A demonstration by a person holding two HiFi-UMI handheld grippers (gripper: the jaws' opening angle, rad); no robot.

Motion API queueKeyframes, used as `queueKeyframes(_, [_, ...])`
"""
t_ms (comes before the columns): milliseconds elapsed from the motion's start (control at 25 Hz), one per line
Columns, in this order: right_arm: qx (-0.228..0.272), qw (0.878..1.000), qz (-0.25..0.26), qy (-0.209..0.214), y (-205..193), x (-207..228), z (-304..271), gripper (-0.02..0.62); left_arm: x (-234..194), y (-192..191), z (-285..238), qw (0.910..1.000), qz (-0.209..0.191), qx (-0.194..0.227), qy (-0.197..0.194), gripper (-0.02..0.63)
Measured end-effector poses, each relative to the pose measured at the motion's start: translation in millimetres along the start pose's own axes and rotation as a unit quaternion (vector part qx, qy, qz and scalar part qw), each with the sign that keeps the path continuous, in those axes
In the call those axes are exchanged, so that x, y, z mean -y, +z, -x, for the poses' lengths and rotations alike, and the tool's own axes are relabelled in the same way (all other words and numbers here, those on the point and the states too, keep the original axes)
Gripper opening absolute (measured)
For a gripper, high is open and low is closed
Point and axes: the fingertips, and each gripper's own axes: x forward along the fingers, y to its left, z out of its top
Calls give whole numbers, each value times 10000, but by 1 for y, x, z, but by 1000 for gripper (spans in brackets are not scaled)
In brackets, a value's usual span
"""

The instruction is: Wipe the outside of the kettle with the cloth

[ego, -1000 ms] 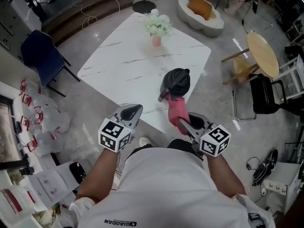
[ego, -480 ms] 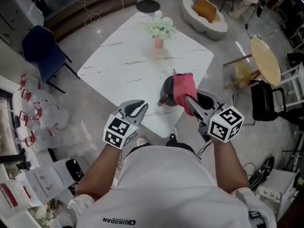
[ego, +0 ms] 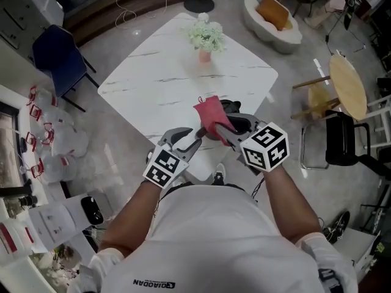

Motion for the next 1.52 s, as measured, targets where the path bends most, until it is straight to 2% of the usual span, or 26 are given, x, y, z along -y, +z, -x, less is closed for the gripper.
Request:
queueKeyframes(240, [-490,9933,870,-590,-9,27,-15,106,2,-9,-34,9992,2,-406,-46,221])
queueKeyframes(360, [-699,9830,1512,-775,-7,27,-23,106,5,-7,-43,9984,-133,-546,-101,225])
queueKeyframes(480, [-913,9669,2215,-874,-8,27,-31,106,6,-6,-50,9977,-227,-627,-115,225])
queueKeyframes(560, [-957,9617,2426,-839,-9,27,-33,104,5,-6,-54,9975,-212,-663,-125,221])
queueKeyframes(1000, [-874,9711,1942,-1075,-5,76,-18,101,6,-1,-60,9965,-357,-726,-192,198])
queueKeyframes(1200, [-709,9757,1672,-1229,-5,96,-11,100,5,4,-60,9974,-271,-639,-181,121])
queueKeyframes(1520, [-553,9832,1179,-1277,-12,120,-9,100,5,2,-59,9957,-266,-873,-152,121])
